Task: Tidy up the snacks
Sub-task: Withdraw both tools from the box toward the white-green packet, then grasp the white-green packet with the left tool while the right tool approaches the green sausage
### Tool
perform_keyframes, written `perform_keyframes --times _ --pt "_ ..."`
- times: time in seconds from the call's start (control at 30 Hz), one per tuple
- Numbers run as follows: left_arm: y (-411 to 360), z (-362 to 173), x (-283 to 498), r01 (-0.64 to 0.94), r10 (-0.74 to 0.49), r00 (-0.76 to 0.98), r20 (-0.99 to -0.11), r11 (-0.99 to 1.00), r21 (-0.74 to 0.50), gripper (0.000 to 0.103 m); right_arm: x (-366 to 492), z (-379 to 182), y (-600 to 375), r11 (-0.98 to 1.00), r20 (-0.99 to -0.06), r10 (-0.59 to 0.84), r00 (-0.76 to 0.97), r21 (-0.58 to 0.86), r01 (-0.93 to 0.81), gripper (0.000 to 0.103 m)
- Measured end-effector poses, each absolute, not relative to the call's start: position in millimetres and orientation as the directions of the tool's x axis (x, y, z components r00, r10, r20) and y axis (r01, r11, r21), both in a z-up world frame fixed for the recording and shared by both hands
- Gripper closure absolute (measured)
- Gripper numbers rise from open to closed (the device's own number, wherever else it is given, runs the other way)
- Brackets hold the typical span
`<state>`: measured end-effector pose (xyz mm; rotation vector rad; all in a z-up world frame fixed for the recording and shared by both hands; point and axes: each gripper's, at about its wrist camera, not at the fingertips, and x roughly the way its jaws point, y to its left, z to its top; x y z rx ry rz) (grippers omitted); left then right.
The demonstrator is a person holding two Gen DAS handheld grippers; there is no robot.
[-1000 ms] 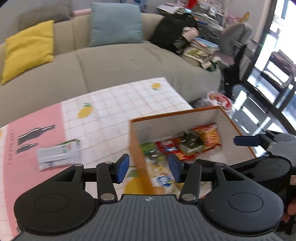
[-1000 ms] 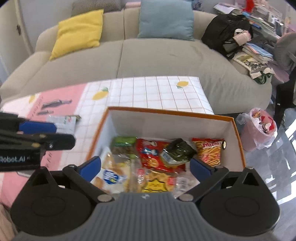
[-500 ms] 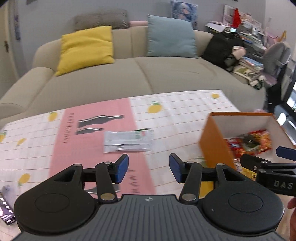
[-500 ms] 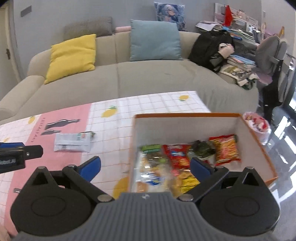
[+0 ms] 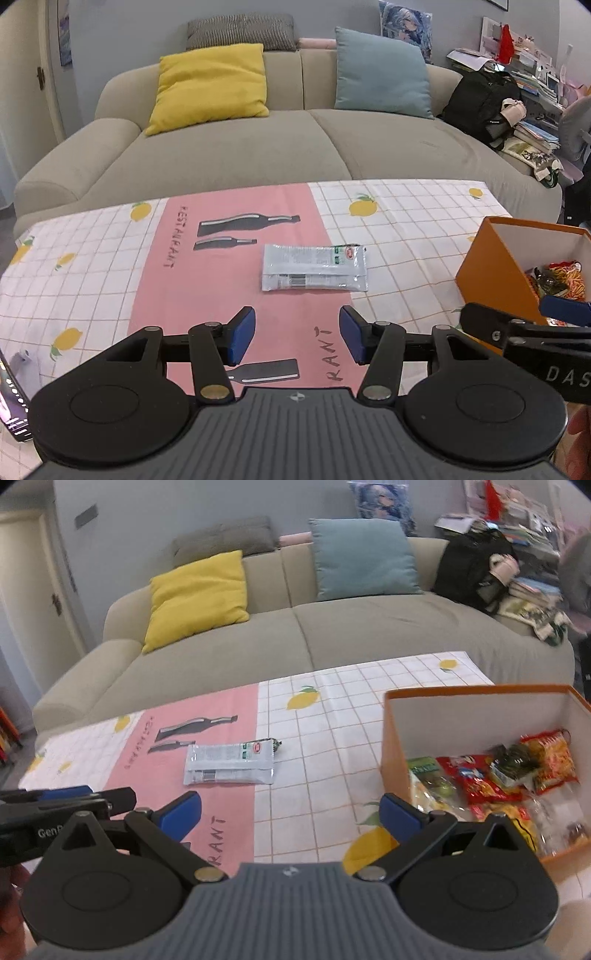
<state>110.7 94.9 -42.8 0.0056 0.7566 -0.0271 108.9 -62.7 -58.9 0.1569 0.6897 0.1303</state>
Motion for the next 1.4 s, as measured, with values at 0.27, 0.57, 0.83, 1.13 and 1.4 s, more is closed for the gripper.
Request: perform_keyframes --times 0.27,0.57,0.83,1.13,1.4 --pt "112 -59 139 0.048 -0.065 0.704 -0.707 0.998 -0.044 0.041 145 -77 -43 0.979 -0.629 0.200 0.751 0.148 -0.137 0.004" --pt "114 -77 190 0.140 -0.123 0.688 -0.715 0.989 -0.035 0.041 211 -103 -36 0.976 -0.681 0.201 0.704 0.197 -0.088 0.028" --pt "89 -90 237 0.346 -0.155 0.700 -0.697 0.927 0.141 0.034 261 -131 -29 0.986 -0.729 0.138 0.670 0.167 -0.022 0.045" --pt "77 -117 281 0.586 -0.226 0.615 -0.755 0.772 0.246 0.031 288 -152 -38 0.983 -0.752 0.119 0.648 0.181 0.030 0.045" --pt "84 -138 293 0.651 -0.292 0.427 -0.856 0.756 0.067 0.038 286 -157 -36 0.985 -0.746 0.123 0.655 0.170 0.008 0.045"
